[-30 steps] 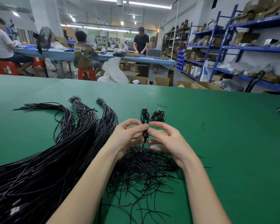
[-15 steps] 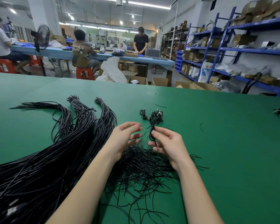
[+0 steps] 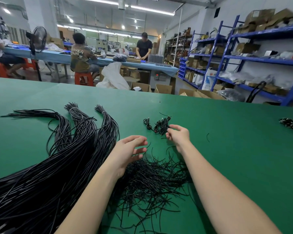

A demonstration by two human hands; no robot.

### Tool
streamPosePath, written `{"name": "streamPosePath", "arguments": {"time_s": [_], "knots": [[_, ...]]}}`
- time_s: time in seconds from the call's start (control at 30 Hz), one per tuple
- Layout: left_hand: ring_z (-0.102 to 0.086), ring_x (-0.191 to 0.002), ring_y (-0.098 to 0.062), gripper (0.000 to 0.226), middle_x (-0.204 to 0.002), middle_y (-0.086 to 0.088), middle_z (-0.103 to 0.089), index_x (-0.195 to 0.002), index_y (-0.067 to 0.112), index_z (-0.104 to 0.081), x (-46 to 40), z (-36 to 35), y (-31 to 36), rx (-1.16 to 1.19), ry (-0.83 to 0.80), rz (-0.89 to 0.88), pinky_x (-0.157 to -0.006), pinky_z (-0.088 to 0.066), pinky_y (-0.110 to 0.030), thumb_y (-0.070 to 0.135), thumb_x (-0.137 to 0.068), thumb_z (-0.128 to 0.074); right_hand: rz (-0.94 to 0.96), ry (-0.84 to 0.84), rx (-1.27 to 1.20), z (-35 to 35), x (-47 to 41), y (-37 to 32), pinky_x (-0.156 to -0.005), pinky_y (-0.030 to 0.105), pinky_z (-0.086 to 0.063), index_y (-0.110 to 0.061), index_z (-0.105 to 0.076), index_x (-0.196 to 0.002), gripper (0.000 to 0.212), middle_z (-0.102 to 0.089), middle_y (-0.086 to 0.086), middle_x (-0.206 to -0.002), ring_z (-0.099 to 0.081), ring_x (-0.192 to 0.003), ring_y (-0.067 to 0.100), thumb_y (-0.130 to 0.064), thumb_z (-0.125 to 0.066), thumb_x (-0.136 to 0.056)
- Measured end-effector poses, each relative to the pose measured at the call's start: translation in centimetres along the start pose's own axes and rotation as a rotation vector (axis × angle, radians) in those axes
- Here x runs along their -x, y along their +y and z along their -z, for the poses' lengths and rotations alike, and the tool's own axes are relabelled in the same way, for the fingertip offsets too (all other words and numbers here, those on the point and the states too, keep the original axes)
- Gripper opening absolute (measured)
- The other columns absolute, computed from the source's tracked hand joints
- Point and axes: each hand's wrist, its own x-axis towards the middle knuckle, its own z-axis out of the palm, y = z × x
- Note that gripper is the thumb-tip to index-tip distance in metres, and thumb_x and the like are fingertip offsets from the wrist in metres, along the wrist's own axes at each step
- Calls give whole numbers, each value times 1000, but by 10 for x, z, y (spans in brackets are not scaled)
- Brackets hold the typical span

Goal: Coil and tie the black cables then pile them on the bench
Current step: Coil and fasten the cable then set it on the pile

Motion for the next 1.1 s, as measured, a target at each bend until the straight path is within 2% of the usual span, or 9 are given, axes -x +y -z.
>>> {"name": "streamPosePath", "arguments": {"time_s": [0.1,0.2,0.33,0.4,0.5,0.63,0.77,0.93,1.1], "knots": [[-70,-77,-13,15,-93,-1,-77,-102,10,-74,-3,4,-1,14,5,2,-64,-56,-23,21,-97,-65,-23,2,-47,-6,-21,-9,-64,21,-56,-2,-67,-120,25,-68,8,-86,-63,-63,12,4,-63,-96],[-70,-77,-13,15,-93,0,-77,-102,11,-74,-5,7,-1,18,2,4,-64,-56,-24,22,-96,-65,-43,-4,-41,-8,-34,-12,-85,32,-62,-3,-62,-124,28,-66,9,-90,-71,-76,18,2,-64,-97],[-70,-78,-12,15,-94,1,-77,-102,12,-75,-6,8,-2,7,2,8,-63,-54,-23,23,-97,-65,17,54,312,-6,-35,-1,-96,35,-58,-12,-66,-127,39,-70,0,-85,-76,-92,21,1,-64,-90],[-71,-78,-11,15,-95,1,-77,-101,13,-75,-5,7,-2,0,-6,9,-62,-55,-22,24,-97,-65,87,71,467,-5,-32,5,-97,35,-55,-14,-64,-131,46,-69,2,-101,-73,-97,21,-1,-62,-87],[-71,-78,-11,15,-95,1,-77,-101,13,-75,-5,7,-2,-3,-6,14,-62,-54,-21,24,-97,-65,167,72,605,-5,-27,10,-84,29,-47,-16,-58,-135,48,-60,7,-128,-57,-93,17,-6,-62,-87],[-70,-78,-12,15,-95,0,-77,-100,13,-75,-3,7,-1,-7,-6,18,-62,-55,-22,24,-96,-65,209,78,686,-6,-21,11,-85,32,-48,-18,-54,-137,51,-58,5,-133,-56,-95,19,-10,-63,-88],[-70,-78,-13,14,-95,0,-77,-100,14,-74,-1,4,0,-23,-7,27,-63,-55,-22,23,-96,-65,229,48,806,-5,-11,5,-93,39,-52,-18,-46,-144,58,-54,8,-136,-60,-115,26,-13,-64,-88],[-70,-79,-12,15,-96,1,-77,-102,13,-74,3,1,3,-48,-10,35,-66,-55,-23,24,-96,-65,317,39,789,-3,11,-14,-96,39,-47,-19,-44,-145,57,-48,9,-143,-54,-121,25,-16,-63,-91],[-69,-76,-12,14,-95,0,-77,-101,12,-74,7,-4,6,-61,6,38,-68,-55,-24,22,-96,-65,438,47,495,-2,75,-13,-88,29,-46,-21,-59,-127,34,-65,-2,-117,-60,-103,15,-21,-66,-93]]}}
